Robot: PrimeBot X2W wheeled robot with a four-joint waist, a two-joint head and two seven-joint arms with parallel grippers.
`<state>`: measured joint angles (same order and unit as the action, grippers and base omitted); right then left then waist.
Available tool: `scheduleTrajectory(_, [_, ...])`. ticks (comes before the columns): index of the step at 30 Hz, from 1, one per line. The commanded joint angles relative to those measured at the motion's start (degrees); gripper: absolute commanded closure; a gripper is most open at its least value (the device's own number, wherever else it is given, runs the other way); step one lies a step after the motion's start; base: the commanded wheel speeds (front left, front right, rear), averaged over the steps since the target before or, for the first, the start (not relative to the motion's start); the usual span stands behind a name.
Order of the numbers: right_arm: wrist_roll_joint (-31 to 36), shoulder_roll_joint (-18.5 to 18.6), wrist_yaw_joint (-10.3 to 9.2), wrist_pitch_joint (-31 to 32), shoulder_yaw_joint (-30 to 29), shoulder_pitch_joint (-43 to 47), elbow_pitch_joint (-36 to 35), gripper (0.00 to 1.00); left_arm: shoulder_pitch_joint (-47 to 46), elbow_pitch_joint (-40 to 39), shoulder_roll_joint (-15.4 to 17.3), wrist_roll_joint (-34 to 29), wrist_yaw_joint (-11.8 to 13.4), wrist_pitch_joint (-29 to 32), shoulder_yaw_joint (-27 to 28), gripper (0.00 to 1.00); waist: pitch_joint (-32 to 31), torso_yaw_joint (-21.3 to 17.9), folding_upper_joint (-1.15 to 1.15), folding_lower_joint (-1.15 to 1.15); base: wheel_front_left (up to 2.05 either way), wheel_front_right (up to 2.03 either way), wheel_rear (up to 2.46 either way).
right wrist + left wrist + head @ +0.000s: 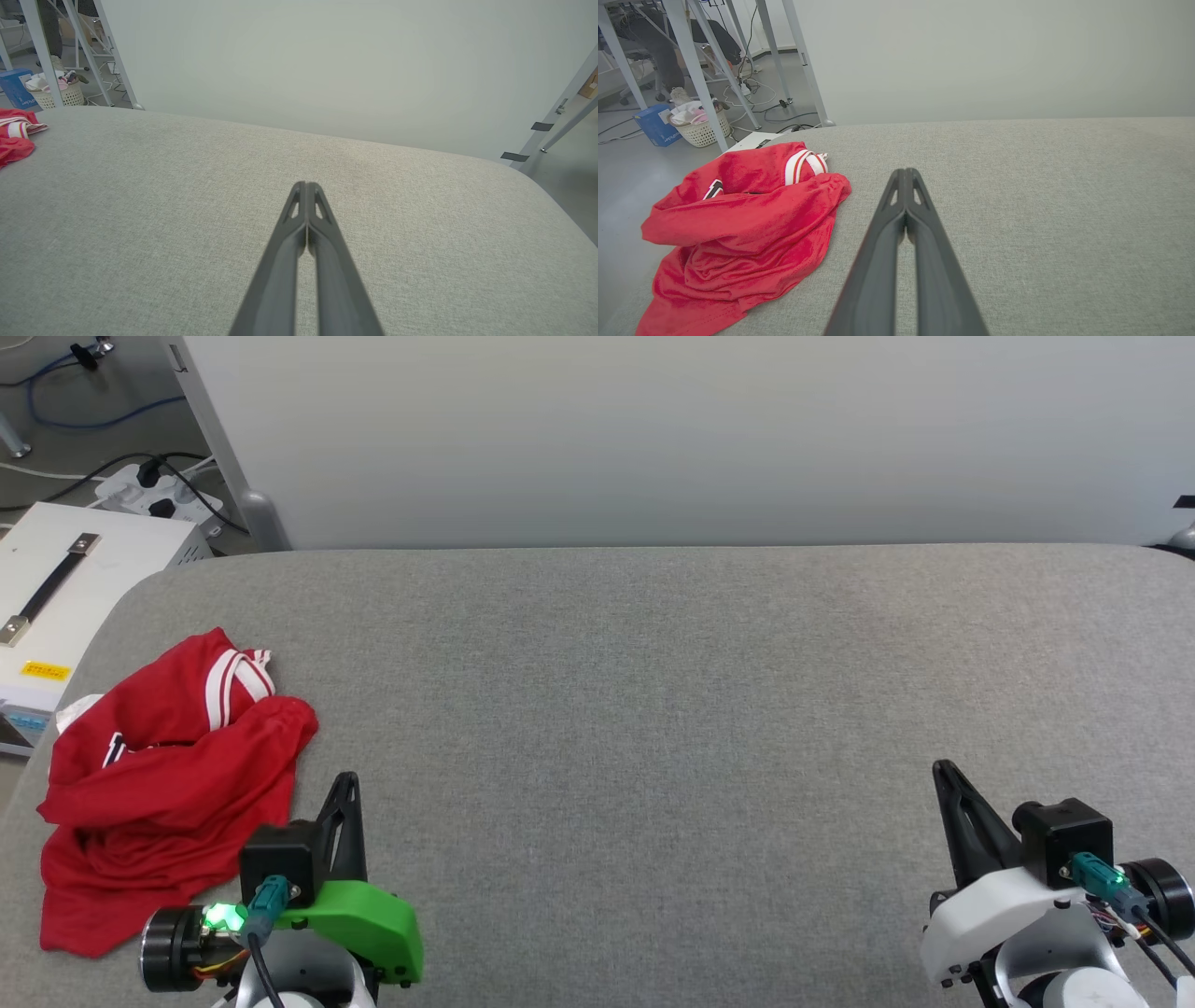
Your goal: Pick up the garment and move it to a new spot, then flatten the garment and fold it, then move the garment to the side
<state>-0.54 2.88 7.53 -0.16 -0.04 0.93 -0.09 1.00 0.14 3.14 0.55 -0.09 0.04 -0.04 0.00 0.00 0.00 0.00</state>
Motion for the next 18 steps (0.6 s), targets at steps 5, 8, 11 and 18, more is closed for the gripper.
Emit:
scheduleTrajectory(5, [0.5, 0.0, -0.04, 0.2, 0.0, -0.9, 0.1, 1.00, -1.0, -0.1, -0.3, -0.6, 0.1, 0.0, 0.0, 1.00, 0.0, 0.0, 0.00, 0.00, 0.00, 0.00, 0.00])
scheduleTrajectory(8, [0.5, 0.0, -0.04, 0.2, 0.0, -0.9, 0.1, 1.00, -1.0, -0.1, -0.3, -0.6, 0.1, 0.0, 0.0, 1.00, 0.0, 0.0, 0.00, 0.00, 0.00, 0.00, 0.00])
scheduleTrajectory(11, [0.5, 0.0, -0.04, 0.2, 0.0, -0.9, 0.1, 1.00, -1.0, -0.1, -0.3, -0.6, 0.1, 0.0, 0.0, 1.00, 0.0, 0.0, 0.00, 0.00, 0.00, 0.00, 0.00])
scheduleTrajectory(18, [0.5, 0.0, -0.04, 0.2, 0.0, -0.9, 0.1, 1.00, -1.0, -0.1, -0.3, -0.6, 0.1, 0.0, 0.0, 1.00, 0.0, 0.0, 0.00, 0.00, 0.00, 0.00, 0.00])
